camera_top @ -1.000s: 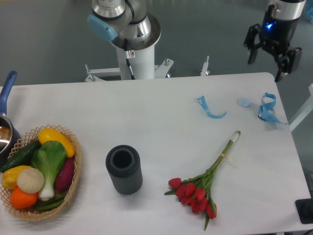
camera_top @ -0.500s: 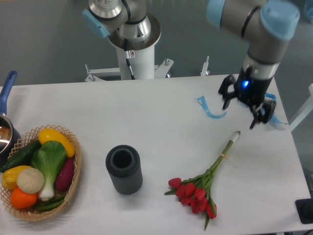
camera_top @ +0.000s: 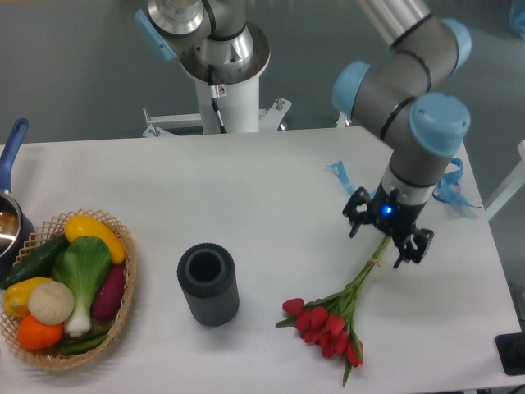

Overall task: Pick up the flowers from the table
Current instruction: 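Move the open gripper down toward the green stems of the red tulips, then close the gripper around the tulip stems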

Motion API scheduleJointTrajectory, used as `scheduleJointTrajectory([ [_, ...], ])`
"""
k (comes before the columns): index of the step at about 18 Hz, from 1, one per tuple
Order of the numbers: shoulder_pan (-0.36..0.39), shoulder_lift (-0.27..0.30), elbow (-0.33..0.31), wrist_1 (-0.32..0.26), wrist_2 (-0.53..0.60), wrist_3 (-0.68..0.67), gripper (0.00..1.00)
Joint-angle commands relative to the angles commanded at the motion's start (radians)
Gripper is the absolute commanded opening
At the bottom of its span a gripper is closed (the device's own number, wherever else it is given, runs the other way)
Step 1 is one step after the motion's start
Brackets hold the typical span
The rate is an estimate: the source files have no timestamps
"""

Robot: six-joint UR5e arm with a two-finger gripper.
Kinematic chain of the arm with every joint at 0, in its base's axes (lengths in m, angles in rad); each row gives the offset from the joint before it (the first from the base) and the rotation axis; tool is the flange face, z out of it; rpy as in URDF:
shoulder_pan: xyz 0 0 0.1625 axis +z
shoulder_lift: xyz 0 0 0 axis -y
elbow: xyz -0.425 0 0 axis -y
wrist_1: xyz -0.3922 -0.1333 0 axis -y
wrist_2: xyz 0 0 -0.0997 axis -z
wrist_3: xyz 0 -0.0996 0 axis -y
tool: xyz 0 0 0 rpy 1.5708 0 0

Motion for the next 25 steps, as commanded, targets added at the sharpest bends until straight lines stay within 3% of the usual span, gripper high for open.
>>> scheduleJointTrajectory([
  [4,-0.014,-0.069,0.0,0.084,0.0,-0.005,1.0],
  [16,-0.018,-0.094,-0.037,0.107,0.003,-0.002,1.0],
  [24,-0.018,-0.095,-0.032,0.118,0.003,-0.005,0.43],
  [25,-0.018,-0.094,-0.032,0.118,0.003,-0.005,0.39],
])
